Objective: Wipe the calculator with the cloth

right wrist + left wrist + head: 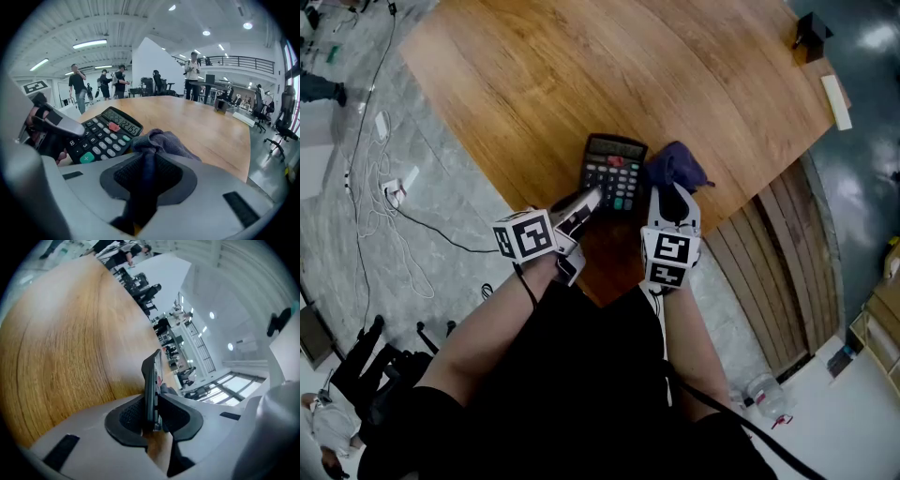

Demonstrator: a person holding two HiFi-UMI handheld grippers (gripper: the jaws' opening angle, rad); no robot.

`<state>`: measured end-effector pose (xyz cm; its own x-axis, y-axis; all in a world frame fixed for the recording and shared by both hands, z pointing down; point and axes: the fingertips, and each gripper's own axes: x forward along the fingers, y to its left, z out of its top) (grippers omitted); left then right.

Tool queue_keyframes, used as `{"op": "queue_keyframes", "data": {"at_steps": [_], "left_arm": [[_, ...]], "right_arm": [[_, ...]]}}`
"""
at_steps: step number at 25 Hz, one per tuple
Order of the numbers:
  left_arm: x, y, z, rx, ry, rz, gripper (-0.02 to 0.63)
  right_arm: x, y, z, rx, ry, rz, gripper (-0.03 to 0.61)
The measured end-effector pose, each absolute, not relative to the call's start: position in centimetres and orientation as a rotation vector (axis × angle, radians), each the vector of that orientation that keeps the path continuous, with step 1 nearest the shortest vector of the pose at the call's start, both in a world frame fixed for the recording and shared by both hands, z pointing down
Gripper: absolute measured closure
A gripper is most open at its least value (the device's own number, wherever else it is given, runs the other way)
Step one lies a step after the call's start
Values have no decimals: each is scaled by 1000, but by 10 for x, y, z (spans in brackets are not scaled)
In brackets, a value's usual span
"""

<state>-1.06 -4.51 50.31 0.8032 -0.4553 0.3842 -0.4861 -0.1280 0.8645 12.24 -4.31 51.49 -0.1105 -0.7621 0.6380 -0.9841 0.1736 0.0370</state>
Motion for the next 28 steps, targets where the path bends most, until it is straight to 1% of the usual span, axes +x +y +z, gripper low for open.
{"op": "queue_keyframes", "data": {"at_steps": [6, 12, 16, 17, 18, 20, 25, 28], "left_arm": [[-16, -40, 508, 1893, -871, 324, 495], [-24, -39, 514, 2018, -1007, 631, 436], [-31, -37, 524, 1994, -1013, 680, 429], [-31, -38, 525, 1998, -1017, 694, 423], [-31, -38, 524, 2011, -1021, 715, 423], [-30, -37, 522, 2049, -1025, 773, 422], [-31, -42, 495, 2258, -1094, 965, 422], [-30, -53, 445, 2402, -1170, 882, 429]], "right_arm": [[121, -45, 518, 1579, -1880, 581, 503], [117, -40, 501, 1539, -1926, 597, 503], [113, -41, 484, 1559, -1969, 585, 491], [112, -42, 482, 1557, -1978, 592, 478], [112, -42, 481, 1548, -1983, 604, 449], [112, -40, 480, 1525, -1981, 629, 426], [118, -39, 445, 1573, -2026, 572, 426], [114, -42, 400, 1636, -2122, 478, 428]]}}
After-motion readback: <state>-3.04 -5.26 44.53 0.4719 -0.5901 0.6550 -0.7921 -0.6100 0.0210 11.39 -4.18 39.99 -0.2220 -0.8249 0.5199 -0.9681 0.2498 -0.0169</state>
